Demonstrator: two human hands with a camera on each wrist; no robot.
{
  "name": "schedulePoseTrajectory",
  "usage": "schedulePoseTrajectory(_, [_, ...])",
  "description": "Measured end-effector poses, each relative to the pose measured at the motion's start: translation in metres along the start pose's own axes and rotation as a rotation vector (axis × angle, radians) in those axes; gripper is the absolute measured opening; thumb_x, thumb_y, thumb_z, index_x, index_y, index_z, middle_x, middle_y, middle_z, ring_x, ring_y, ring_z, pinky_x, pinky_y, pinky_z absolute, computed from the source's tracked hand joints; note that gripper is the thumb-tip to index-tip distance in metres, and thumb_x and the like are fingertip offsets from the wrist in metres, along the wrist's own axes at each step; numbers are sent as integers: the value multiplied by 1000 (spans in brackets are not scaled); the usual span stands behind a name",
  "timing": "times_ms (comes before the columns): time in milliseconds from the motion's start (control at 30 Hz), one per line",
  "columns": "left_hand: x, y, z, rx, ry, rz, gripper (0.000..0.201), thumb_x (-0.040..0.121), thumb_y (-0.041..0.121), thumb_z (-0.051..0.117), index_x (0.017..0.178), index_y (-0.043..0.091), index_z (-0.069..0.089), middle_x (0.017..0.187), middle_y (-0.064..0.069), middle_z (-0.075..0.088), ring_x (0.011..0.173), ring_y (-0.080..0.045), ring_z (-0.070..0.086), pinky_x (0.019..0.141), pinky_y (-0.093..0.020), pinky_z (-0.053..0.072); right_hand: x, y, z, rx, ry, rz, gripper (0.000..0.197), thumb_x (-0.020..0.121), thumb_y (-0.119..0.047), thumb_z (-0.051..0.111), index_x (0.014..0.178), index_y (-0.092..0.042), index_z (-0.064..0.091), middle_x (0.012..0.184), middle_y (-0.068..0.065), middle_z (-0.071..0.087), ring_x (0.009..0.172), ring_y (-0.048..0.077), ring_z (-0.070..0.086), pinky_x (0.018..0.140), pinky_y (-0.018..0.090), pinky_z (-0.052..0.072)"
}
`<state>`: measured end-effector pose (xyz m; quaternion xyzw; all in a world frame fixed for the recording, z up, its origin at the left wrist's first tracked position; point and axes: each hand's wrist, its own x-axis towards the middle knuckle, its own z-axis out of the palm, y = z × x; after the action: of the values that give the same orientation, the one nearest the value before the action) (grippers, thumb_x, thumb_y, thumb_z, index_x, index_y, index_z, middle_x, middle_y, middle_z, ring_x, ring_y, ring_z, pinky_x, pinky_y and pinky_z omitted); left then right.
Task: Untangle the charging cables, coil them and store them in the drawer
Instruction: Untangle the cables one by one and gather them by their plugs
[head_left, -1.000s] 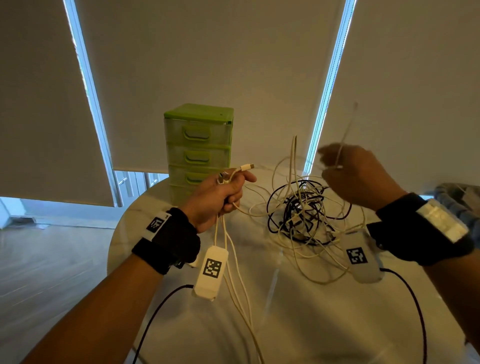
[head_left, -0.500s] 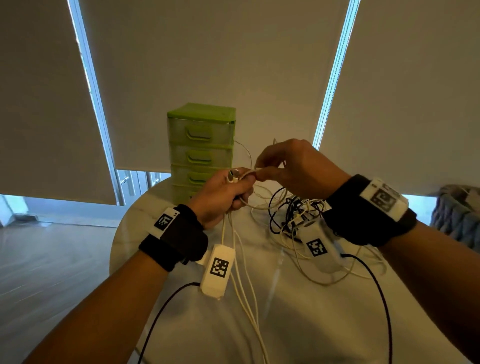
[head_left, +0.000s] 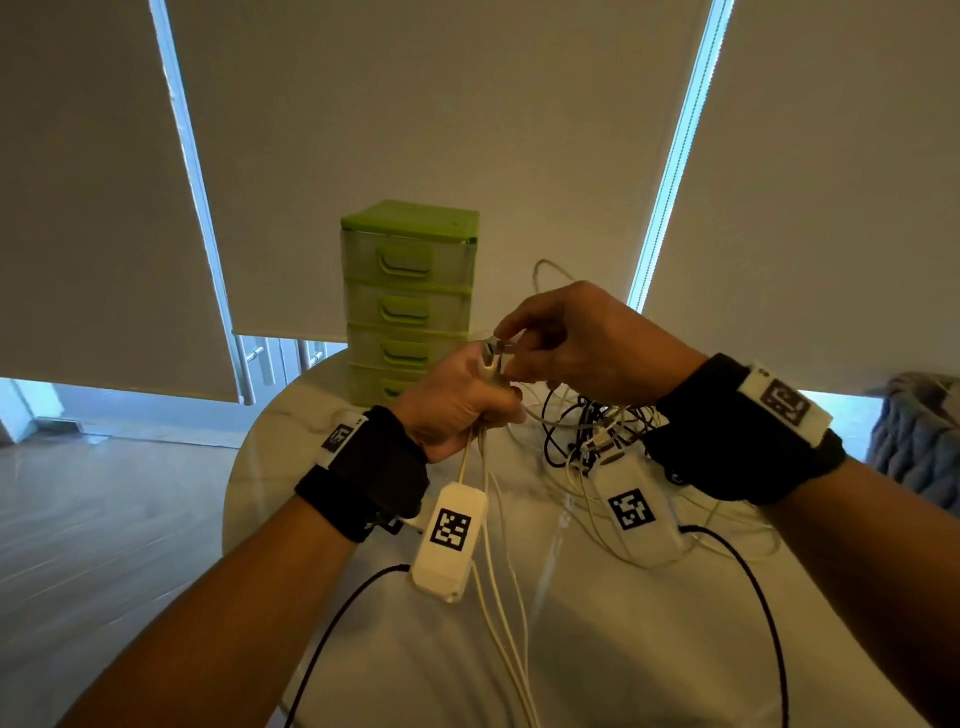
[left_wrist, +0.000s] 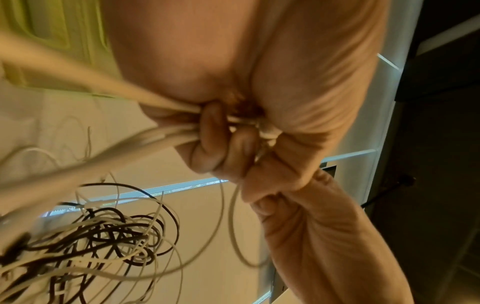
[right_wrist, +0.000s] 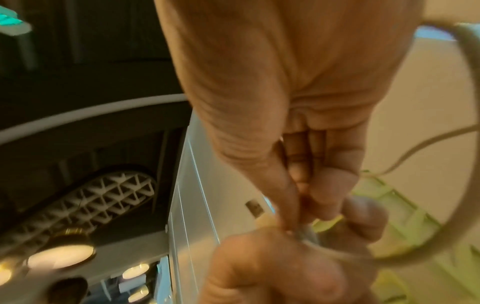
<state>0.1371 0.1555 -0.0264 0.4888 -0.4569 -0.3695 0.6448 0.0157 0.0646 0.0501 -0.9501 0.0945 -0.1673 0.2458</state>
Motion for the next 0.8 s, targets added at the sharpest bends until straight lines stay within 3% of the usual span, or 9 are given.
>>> schedulePoseTrajectory(100, [0,1,6,53,-13,36,56,69,-30,49,96,19,54,63,5,58,55,-9,41,51,-26,27,0,-3,5,7,6,62,18,83,-22,73,100,-17,71,73,-2,70,61,12,66,60,23,55])
schedulePoseTrajectory(167, [0,1,7,63,17,46,61,73,-33,43,98,21,54,58,9,57,57,-11,39,53,-28,24,0,-3,7,36,34,88,14,83,-23,73,96,-16,70,75,-2,69,62,15,67,59,25,56])
schedulePoseTrajectory(333, [-2,4,8,-60,22,8,46,78,-29,42,80,15,56,60,2,56,48,-5,44,45,-20,23,-1,-3,9,196,78,86,14,83,-11,73,95,-4,69,82,13,72,71,25,70,69,34,60])
schedulePoseTrajectory(400, [-3,4,7,-145,-46,-47,35,83,-17,47,73,14,60,61,1,60,40,-5,39,44,-20,21,-2,-4,8,263,132,78,12,82,-9,74,92,-4,69,81,14,72,69,25,69,70,33,59])
schedulePoseTrajectory(467, [-4,4,6,-193,-82,-96,21,84,-7,51,77,11,60,70,-5,63,39,-7,37,43,-20,21,-2,-4,6,267,143,59,12,82,-11,74,93,-8,71,79,10,72,74,24,70,73,34,60])
schedulePoseTrajectory(533, [-2,2,5,-193,-95,-129,25,90,-4,46,74,12,56,65,-6,59,41,-9,37,42,-20,22,-3,-2,3,252,117,43,16,83,-13,72,100,-13,72,80,3,73,78,18,71,78,32,59])
schedulePoseTrajectory(667, [2,1,3,-243,-177,-213,42,92,4,41,55,22,49,49,5,32,47,-10,32,50,-23,30,-3,3,3,67,79,-14,21,90,-19,66,109,-22,73,96,-5,74,86,5,68,86,25,56])
schedulePoseTrajectory(800, [4,-1,4,-188,-188,-211,35,83,2,45,55,22,49,47,7,26,46,-9,25,54,-26,25,-3,-2,6,-115,104,-74,24,94,-22,60,116,-23,70,98,-4,74,74,-2,64,79,16,53])
